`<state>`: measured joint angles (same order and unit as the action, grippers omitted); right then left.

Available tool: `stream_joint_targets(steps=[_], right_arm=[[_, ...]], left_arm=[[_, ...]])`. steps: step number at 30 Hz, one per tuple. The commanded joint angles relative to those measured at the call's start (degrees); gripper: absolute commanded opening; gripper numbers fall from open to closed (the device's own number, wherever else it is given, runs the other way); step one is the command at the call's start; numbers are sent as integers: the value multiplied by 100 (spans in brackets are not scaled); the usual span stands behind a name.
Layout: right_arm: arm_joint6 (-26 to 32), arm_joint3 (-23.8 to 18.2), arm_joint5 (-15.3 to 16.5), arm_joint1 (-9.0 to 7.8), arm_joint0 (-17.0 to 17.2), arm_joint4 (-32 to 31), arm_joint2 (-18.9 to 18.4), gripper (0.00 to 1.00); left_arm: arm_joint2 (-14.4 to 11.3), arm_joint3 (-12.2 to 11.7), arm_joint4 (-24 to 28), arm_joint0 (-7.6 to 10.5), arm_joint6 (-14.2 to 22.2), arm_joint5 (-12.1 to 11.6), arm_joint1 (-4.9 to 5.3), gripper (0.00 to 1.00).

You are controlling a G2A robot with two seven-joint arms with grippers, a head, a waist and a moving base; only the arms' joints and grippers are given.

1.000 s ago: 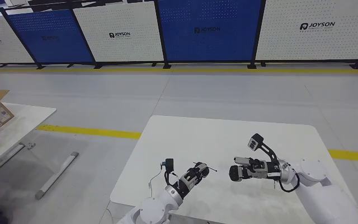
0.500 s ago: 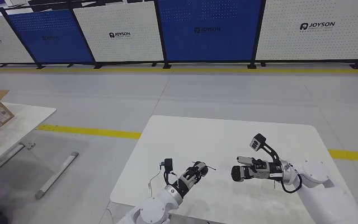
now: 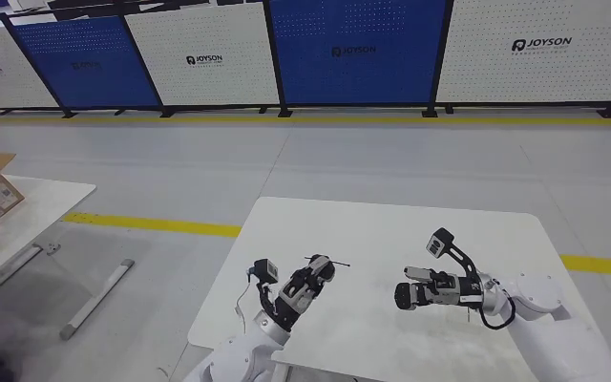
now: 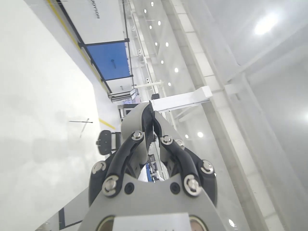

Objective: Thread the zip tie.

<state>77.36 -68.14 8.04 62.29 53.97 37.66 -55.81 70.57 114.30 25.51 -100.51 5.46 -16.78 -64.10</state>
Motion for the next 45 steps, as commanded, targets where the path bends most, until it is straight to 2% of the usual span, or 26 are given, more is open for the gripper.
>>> stream_joint_targets(steps=[1, 2, 9, 12, 13, 15, 17, 19, 26, 29, 31, 34, 36, 40, 42, 44, 45], right_arm=[[0, 0, 0, 0, 0, 0, 0, 100], [0, 0, 0, 0, 0, 0, 0, 100], [0, 0, 0, 0, 0, 0, 0, 100], [0, 0, 0, 0, 0, 0, 0, 100], [0, 0, 0, 0, 0, 0, 0, 100], [0, 0, 0, 0, 0, 0, 0, 100], [0, 0, 0, 0, 0, 0, 0, 100], [0, 0, 0, 0, 0, 0, 0, 100], [0, 0, 0, 0, 0, 0, 0, 100], [0, 0, 0, 0, 0, 0, 0, 100], [0, 0, 0, 0, 0, 0, 0, 100], [0, 0, 0, 0, 0, 0, 0, 100], [0, 0, 0, 0, 0, 0, 0, 100], [0, 0, 0, 0, 0, 0, 0, 100], [0, 0, 0, 0, 0, 0, 0, 100], [0, 0, 0, 0, 0, 0, 0, 100], [0, 0, 0, 0, 0, 0, 0, 100]], left_arm=[[185, 132, 71, -164, 143, -46, 26, 0], [276, 202, 18, -243, 124, -11, 36, 0], [276, 202, 18, -243, 124, -11, 36, 0], [182, 151, -112, -143, 100, 93, 20, 0], [132, 171, -90, -117, 193, 26, 14, 0], [123, 224, 69, -168, 418, -259, 12, 0], [248, 453, 226, -292, 577, -270, 5, 0], [418, 604, 167, -401, 520, -270, -20, 0], [418, 586, 157, -393, 501, -247, -21, 0], [362, 417, -243, -222, 238, 261, -31, 0], [229, 228, -680, -77, 50, 763, -42, 0], [23, -10, -1181, 125, -224, 1201, -70, 0], [-105, -156, -1367, 214, -337, 1306, -90, 0], [-344, -626, -1843, 422, -613, 1532, -134, 0], [-420, -742, -1937, 499, -660, 1606, -150, 0], [-554, -668, -1323, 489, 7, 1580, -161, 0], [-554, -668, -1323, 489, 7, 1580, -161, 0]])
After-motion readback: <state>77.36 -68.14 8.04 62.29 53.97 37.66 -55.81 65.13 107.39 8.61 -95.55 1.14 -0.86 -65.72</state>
